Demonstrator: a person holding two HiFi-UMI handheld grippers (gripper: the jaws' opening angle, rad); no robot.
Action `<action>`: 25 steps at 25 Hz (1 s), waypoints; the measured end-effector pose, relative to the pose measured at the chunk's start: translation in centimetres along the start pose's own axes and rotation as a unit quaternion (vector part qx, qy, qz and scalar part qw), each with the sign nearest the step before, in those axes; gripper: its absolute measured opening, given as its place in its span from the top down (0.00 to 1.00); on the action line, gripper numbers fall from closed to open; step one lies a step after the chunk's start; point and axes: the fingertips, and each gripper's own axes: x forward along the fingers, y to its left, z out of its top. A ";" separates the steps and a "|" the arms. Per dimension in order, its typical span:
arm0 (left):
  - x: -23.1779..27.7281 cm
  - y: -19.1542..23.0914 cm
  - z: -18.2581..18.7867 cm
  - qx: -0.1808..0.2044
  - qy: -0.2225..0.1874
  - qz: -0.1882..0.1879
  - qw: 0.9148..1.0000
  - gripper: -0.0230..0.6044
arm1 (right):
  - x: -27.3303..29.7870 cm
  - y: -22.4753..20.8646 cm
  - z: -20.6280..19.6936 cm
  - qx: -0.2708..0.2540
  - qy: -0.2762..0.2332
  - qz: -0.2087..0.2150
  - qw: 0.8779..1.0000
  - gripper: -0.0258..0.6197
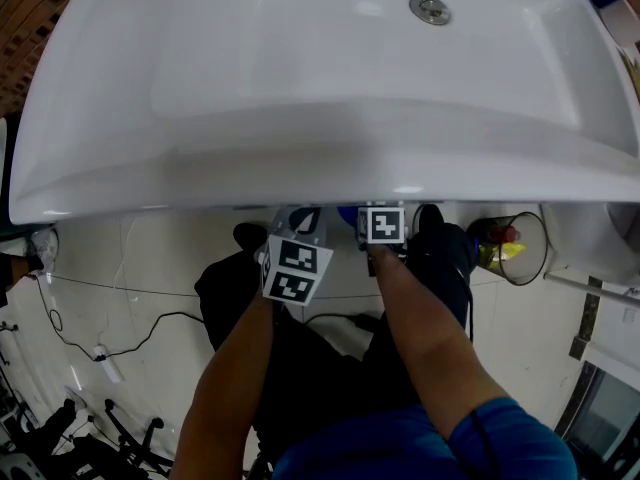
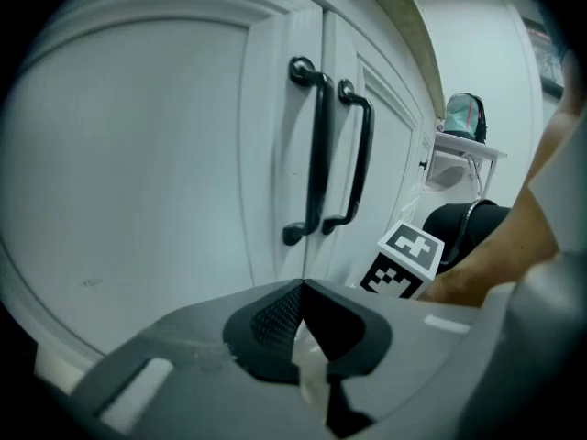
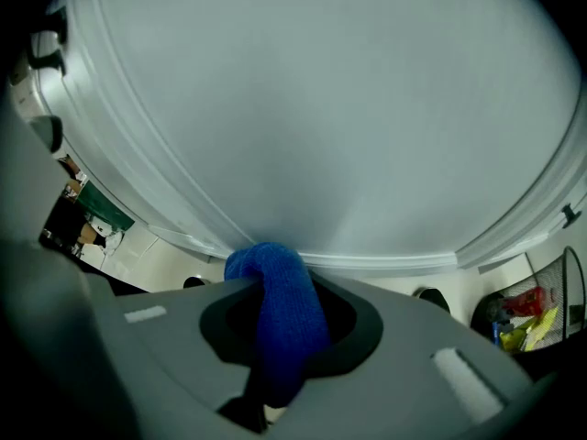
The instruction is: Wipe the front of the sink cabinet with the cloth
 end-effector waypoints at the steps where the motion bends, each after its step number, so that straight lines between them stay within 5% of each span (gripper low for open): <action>1: 0.5 -0.7 0.0 0.002 0.006 -0.009 1.000 0.95 | -0.8 -2.5 -0.5 -0.006 0.016 -0.045 0.999 0.87; 18: 6.8 -8.7 0.6 0.043 0.054 -0.062 0.996 0.95 | -4.3 -15.0 -0.4 0.070 -0.031 -0.060 0.995 0.87; 20: 7.6 -9.7 0.9 0.040 0.055 -0.068 0.995 0.95 | -6.2 -18.9 -2.5 0.070 0.012 -0.133 0.989 0.87; 22: 8.6 -10.6 1.2 0.034 0.056 -0.075 0.995 0.95 | -10.1 -23.2 -6.5 0.082 0.111 -0.243 0.960 0.87; 23: 9.1 -11.1 1.2 0.033 0.058 -0.078 0.995 0.95 | -11.4 -24.3 -7.8 0.090 0.144 -0.270 0.948 0.87; 25: 9.9 -12.0 1.4 0.039 0.063 -0.086 0.994 0.95 | -12.1 -24.9 -8.4 0.098 0.155 -0.273 0.944 0.87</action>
